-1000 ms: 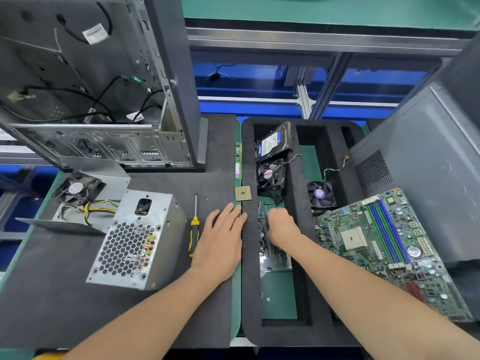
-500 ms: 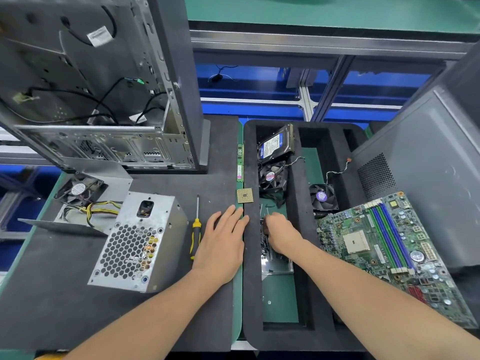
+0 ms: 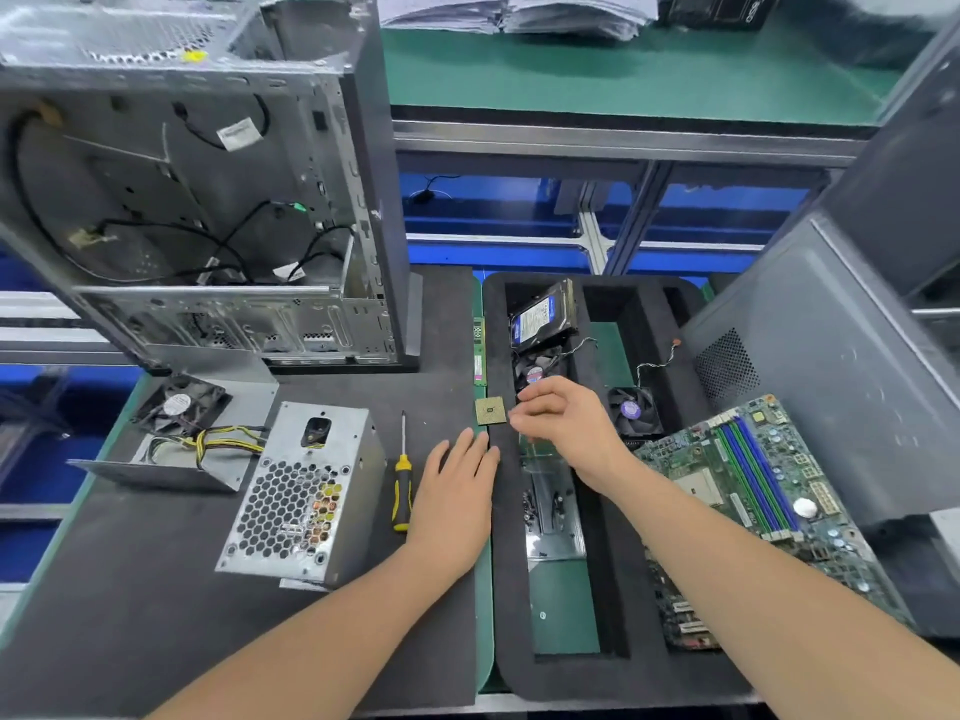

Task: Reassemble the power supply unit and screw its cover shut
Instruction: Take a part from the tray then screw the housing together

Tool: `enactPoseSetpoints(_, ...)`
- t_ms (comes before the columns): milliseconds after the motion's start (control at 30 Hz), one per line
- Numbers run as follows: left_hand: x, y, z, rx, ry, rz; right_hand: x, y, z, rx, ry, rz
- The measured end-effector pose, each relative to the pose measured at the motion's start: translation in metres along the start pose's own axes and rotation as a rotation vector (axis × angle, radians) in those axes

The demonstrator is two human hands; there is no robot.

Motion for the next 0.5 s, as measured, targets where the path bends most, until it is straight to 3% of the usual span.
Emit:
enactPoseSetpoints(200,-0.018,-0.003,-0.065,0.128,-0.188,-0.044,0.084,-0.013,0.011,0.050,0.166,-0.220)
enactPoseSetpoints(267,-0.015,-0.008,-0.110,0.121,-0.355,-0.002,0.106,-0.013,0.018,0.035,0.211,-0.241)
enactPoseSetpoints(333,0.004,-0.020,-0.165,0.011,-0.512,0.030,0.124,-0.013,0.029,0.035,0.220,-0.260)
enactPoseSetpoints(400,0.043,-0.038,-0.224,-0.230,-0.596,0.023,0.140,-0.014,0.045,0.053,0.205,-0.280)
enactPoseSetpoints(467,0.099,-0.055,-0.256,-0.413,-0.634,-0.102,0.152,-0.017,0.064,0.068,0.176,-0.300)
enactPoseSetpoints(500,0.130,-0.062,-0.256,-0.414,-0.656,-0.218,0.156,-0.019,0.074,0.075,0.156,-0.309)
Point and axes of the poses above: each hand's wrist, its own y-axis towards the middle knuckle, its own z-axis out of the palm, x = y × z, the point moved 10 cm from there along y, towards the middle knuckle, and after that the axes turned 11 degrees about -y, right-handed, at the moved point
